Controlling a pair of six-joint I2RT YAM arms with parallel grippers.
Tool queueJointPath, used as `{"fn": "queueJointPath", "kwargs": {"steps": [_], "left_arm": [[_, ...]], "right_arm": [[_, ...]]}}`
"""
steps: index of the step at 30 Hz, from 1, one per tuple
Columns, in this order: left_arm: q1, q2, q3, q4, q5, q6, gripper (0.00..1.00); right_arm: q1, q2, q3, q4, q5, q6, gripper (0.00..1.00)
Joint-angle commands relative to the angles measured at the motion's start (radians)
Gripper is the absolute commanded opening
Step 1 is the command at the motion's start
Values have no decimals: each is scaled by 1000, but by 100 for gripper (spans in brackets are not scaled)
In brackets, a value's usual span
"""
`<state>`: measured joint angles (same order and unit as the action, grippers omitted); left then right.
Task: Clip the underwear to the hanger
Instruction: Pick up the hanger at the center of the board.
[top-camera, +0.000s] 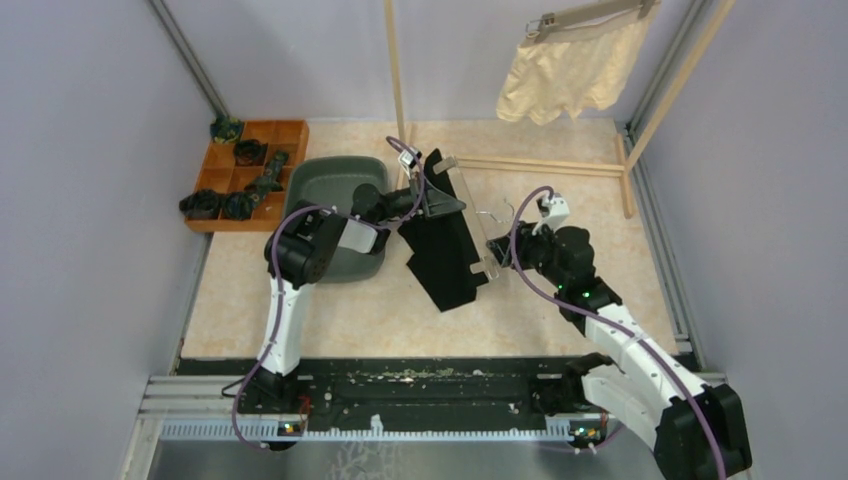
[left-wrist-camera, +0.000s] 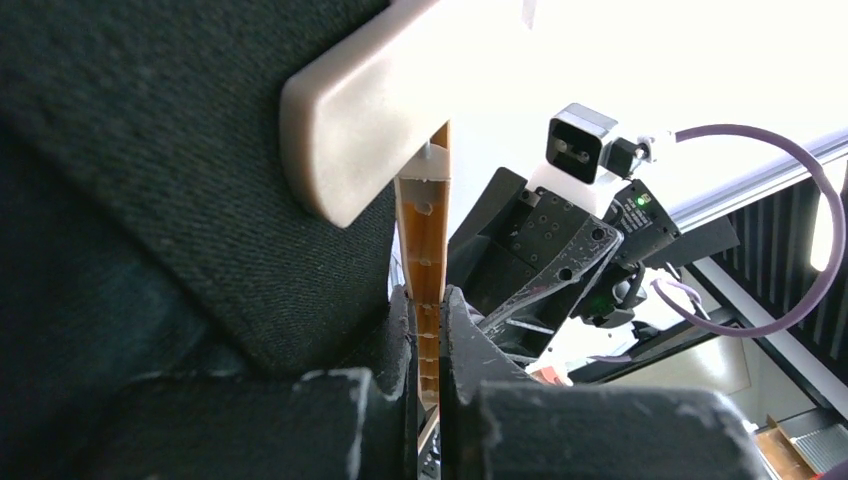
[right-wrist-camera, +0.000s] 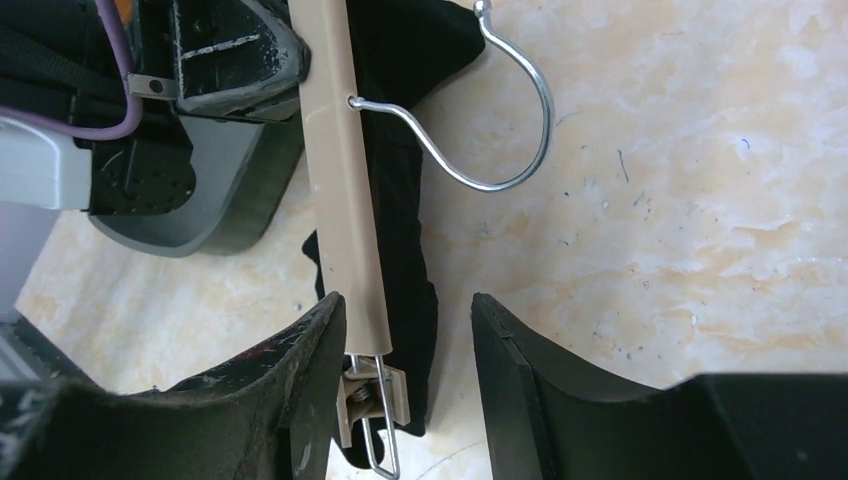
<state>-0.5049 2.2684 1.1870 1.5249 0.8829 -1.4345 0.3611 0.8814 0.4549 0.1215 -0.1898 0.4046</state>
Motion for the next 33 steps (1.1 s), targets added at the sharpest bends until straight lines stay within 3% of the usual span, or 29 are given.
{"fn": "queueJointPath", "kwargs": {"steps": [1, 18, 26, 33], "left_arm": [[11, -48, 41, 265, 34, -44, 0], [8, -71, 80, 265, 54, -82, 0], [-3, -77, 78, 266, 61, -88, 0], [-13, -61, 104, 265, 54, -94, 0]], "right_arm": [[-35, -26, -6, 113, -101, 34, 48], [-38, 47, -26, 240, -191, 72, 46], [-39, 79, -31, 292, -223, 91, 33], [-39, 91, -44, 341, -256, 112, 32]]}}
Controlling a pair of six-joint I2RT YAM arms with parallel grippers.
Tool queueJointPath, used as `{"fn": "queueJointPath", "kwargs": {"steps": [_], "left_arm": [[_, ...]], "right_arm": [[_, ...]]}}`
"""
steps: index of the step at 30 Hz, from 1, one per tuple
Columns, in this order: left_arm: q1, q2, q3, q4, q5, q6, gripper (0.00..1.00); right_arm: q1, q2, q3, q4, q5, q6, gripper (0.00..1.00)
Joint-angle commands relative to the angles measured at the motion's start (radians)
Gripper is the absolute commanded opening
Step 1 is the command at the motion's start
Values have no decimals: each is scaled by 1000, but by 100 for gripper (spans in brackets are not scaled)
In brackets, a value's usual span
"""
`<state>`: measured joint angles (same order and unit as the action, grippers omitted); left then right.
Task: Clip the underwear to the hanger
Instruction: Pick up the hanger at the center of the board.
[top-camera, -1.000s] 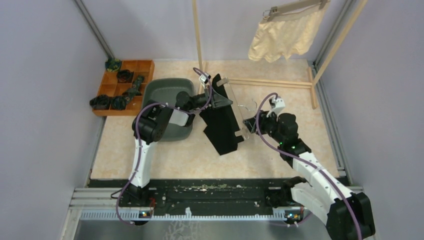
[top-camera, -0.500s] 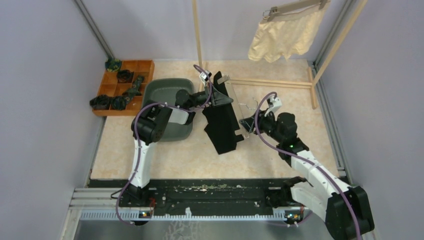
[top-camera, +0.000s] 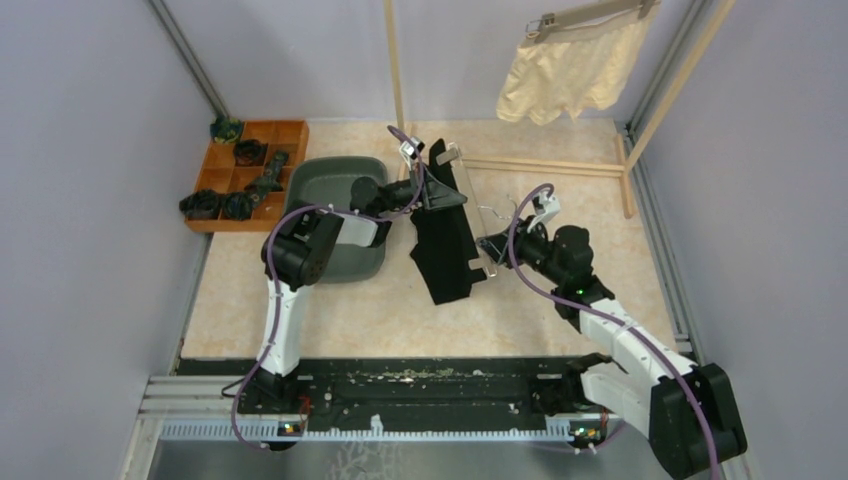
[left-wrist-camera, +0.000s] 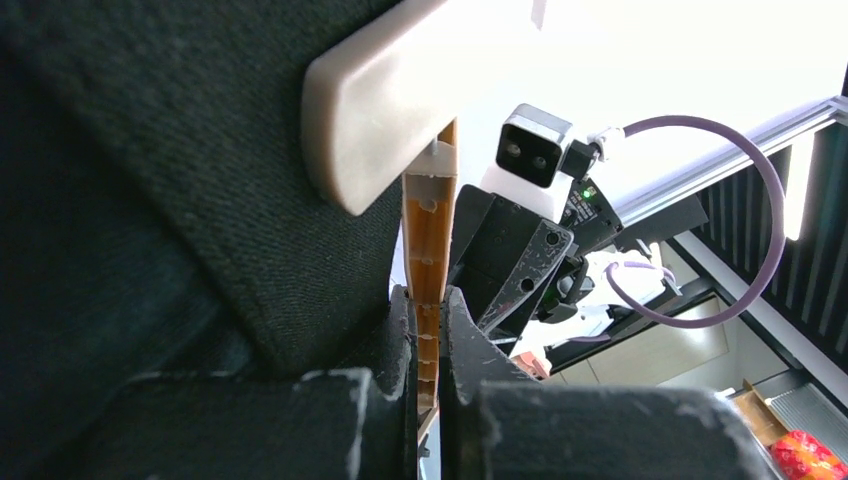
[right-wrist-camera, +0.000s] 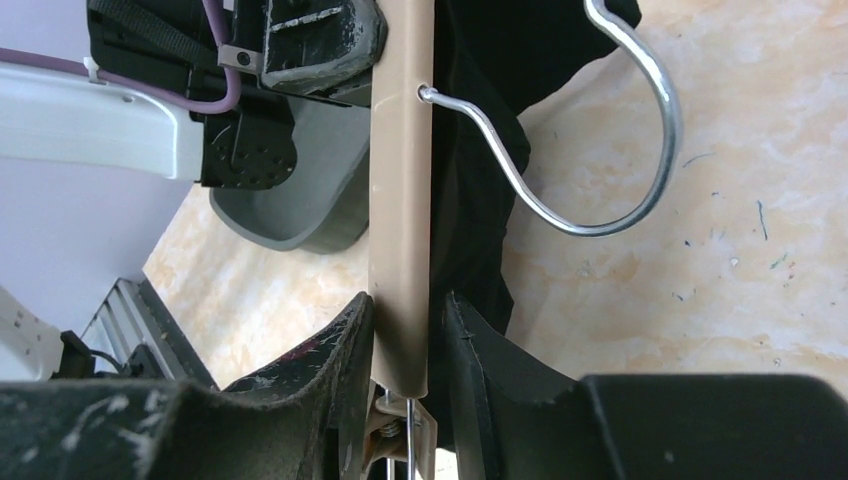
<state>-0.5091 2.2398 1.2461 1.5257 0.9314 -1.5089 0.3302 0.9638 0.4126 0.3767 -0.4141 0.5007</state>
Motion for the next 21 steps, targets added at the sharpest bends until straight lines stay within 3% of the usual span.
{"fn": "queueJointPath", "kwargs": {"steps": [1, 7, 13, 15, 17, 21], "left_arm": [[-10, -29, 47, 264, 5, -20, 0], [-17, -20, 57, 264, 3, -19, 0], [-20, -12, 61, 264, -2, -22, 0], [-19, -6, 65, 264, -2, -26, 7], [-19, 0, 67, 265, -8, -32, 23], [-19, 14, 66, 264, -20, -37, 45]], "right_arm": [[-8, 13, -4, 93, -34, 19, 32], [-9, 19, -9, 106, -37, 25, 29], [-8, 8, -11, 103, -23, 25, 7], [-8, -1, -14, 97, -12, 24, 1], [-8, -15, -16, 90, 1, 22, 0], [-8, -53, -18, 68, 29, 22, 0]]}}
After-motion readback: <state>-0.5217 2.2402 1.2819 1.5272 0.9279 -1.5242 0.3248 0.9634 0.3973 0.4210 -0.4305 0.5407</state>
